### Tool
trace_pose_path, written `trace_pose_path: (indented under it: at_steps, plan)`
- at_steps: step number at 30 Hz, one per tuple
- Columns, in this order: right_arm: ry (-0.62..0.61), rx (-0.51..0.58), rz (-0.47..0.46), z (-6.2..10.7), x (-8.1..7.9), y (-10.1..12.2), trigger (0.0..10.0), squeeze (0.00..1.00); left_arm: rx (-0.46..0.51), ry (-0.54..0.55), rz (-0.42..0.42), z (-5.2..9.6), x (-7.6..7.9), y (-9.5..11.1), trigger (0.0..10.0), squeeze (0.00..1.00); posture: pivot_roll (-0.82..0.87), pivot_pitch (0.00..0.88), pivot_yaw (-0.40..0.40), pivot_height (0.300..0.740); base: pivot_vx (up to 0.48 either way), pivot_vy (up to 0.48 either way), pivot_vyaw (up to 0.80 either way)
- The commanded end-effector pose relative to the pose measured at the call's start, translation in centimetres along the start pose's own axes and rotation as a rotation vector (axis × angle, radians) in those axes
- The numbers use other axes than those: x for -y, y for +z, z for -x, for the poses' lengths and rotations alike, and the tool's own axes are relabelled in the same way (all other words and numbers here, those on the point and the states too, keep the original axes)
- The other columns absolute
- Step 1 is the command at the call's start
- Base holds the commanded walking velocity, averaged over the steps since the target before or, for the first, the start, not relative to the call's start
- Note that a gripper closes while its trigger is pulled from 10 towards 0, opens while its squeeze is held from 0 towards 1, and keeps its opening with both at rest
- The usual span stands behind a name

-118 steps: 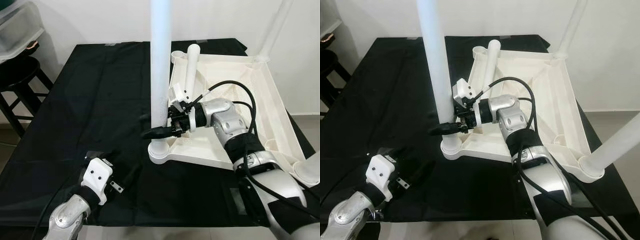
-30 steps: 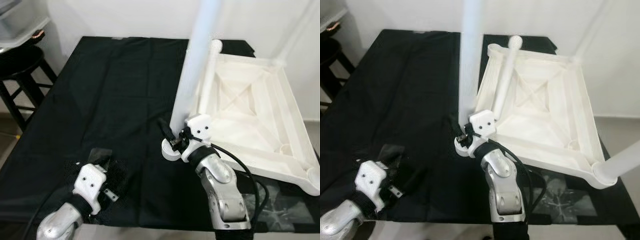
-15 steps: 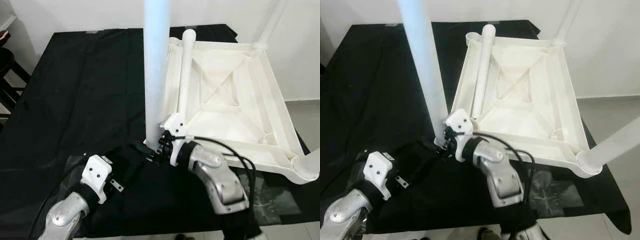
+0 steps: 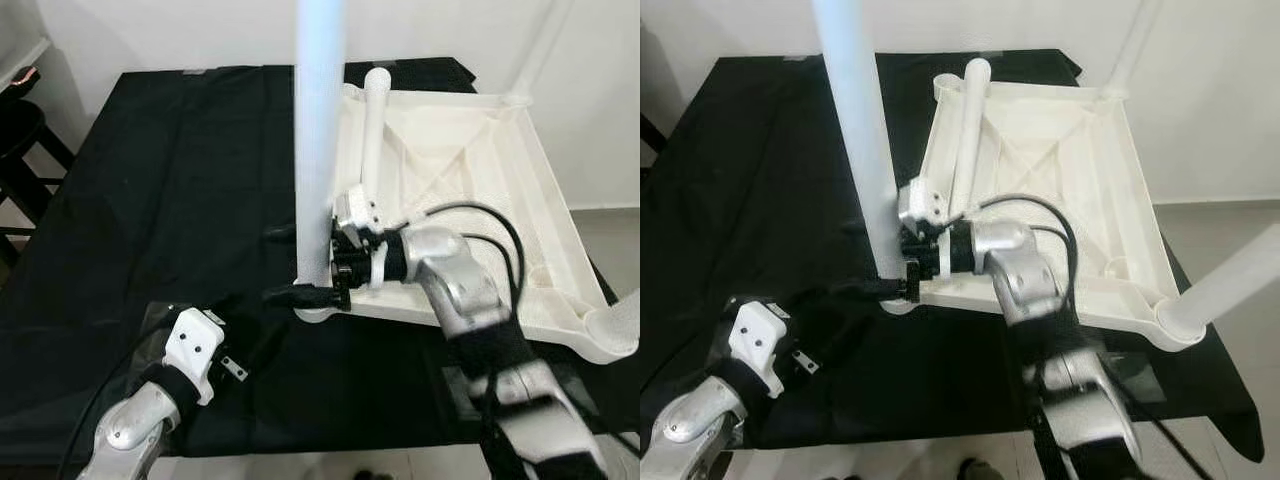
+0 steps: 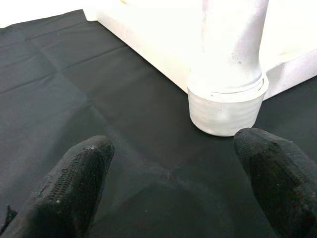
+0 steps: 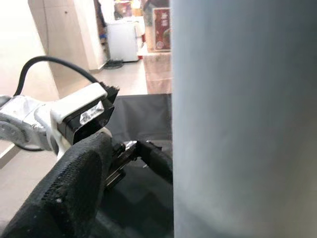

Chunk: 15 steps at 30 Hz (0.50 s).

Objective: Building children table

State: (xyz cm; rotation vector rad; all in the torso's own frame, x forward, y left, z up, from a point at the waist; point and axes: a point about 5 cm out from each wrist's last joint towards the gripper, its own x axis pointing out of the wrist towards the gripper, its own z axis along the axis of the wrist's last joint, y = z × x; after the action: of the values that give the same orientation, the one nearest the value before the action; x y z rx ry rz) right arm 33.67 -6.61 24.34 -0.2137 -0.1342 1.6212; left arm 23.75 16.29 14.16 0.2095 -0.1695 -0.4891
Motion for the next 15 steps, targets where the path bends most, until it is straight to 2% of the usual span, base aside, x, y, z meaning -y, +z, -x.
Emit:
trace_pose_path:
  at_steps: [1,2,7,10,15]
  plan:
    - [0.049,-0.004,-0.013,-0.5,-0.2,-0.6,3.7,0.0,-0.017,-0.005,-0.003,0.4,0.2,-0.4,10.0,0.0,0.06,0.202,0.009,0.74,0.0,0.0,0.0]
    - [0.059,-0.001,-0.021,-0.4,-0.2,-0.6,0.0,0.0,-0.017,-0.005,-0.003,0.4,0.2,-0.4,10.0,0.0,0.06,0.203,0.009,0.74,0.0,0.0,0.0]
    - [0.053,0.007,-0.035,0.2,0.0,-0.9,0.0,0.0,-0.017,-0.007,-0.001,0.4,0.3,-0.4,10.0,0.0,0.06,0.206,0.011,0.74,0.0,0.0,0.0]
    - [0.008,-0.005,-0.027,0.9,0.0,-1.4,0.0,0.0,-0.017,-0.008,0.0,0.3,0.4,-0.4,10.0,0.0,0.05,0.209,0.013,0.74,0.0,0.0,0.0]
    - [-0.015,-0.012,-0.019,1.1,0.1,-1.6,0.0,0.0,-0.017,-0.008,0.001,0.3,0.4,-0.4,10.0,0.0,0.05,0.21,0.012,0.74,0.0,0.0,0.0]
